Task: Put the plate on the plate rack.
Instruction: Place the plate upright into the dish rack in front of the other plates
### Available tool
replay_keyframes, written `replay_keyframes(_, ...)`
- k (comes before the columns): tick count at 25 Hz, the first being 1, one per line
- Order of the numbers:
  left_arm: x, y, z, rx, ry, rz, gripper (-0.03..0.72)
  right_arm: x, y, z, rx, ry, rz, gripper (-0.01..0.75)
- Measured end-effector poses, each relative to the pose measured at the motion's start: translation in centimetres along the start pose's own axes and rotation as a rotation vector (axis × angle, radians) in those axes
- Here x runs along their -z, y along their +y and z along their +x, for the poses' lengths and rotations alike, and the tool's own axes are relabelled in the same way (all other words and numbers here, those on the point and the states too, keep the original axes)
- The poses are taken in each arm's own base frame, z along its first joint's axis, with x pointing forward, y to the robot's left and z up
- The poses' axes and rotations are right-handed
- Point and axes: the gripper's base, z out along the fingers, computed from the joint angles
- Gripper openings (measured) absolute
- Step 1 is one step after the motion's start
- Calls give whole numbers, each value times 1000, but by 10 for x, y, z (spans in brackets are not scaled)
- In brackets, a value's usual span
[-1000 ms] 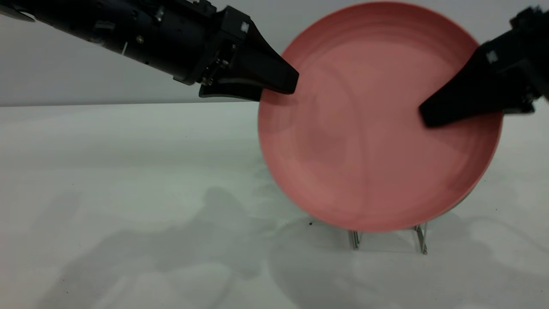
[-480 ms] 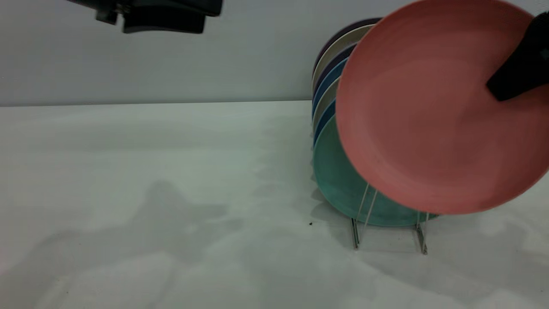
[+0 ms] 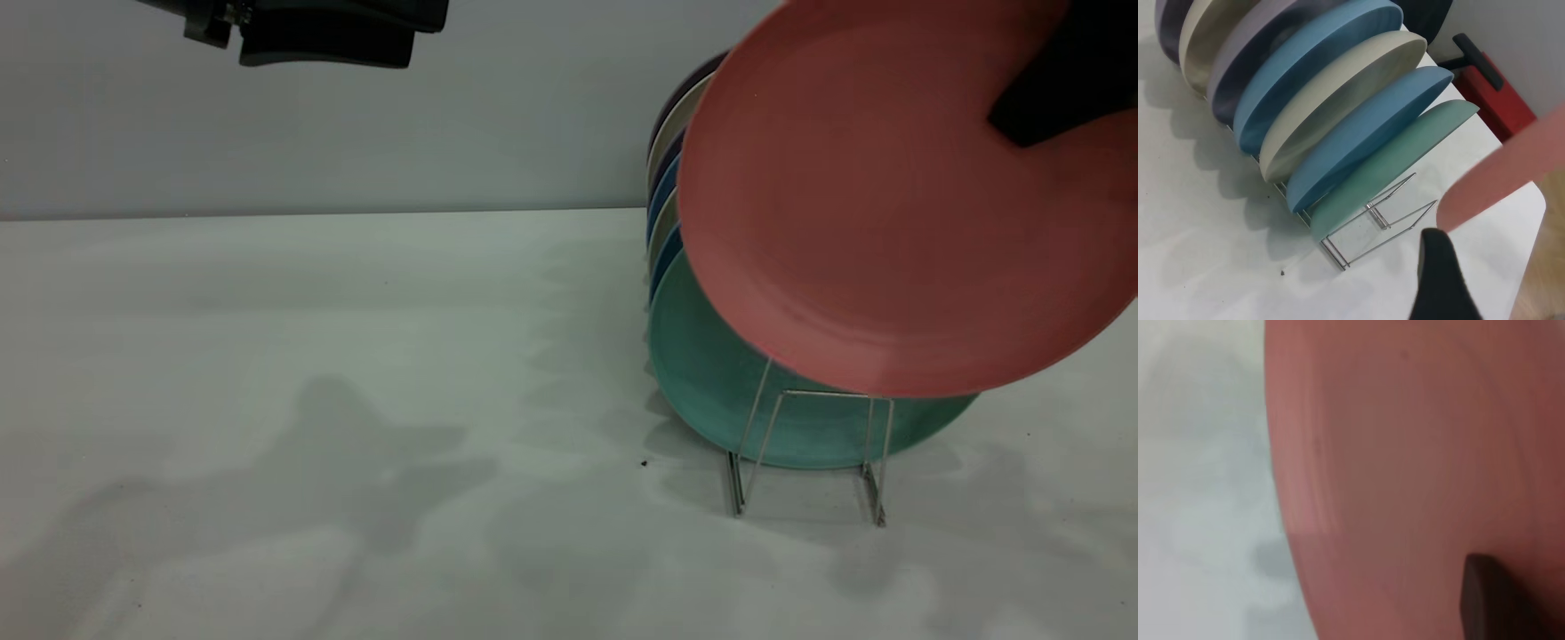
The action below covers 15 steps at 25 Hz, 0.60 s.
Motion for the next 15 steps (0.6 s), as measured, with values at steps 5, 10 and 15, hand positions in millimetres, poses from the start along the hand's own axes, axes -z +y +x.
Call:
replay_keyframes(5, 0, 0, 0, 0, 1, 1, 483, -1, 8, -9, 141, 15, 20, 117)
replay_keyframes(10, 0, 0, 0, 2, 2, 2, 483, -1, 6, -11, 180, 11, 61, 117)
replay_keyframes(15, 0, 0, 0, 3, 3, 2, 483, -1, 5, -11, 199, 16, 70, 117)
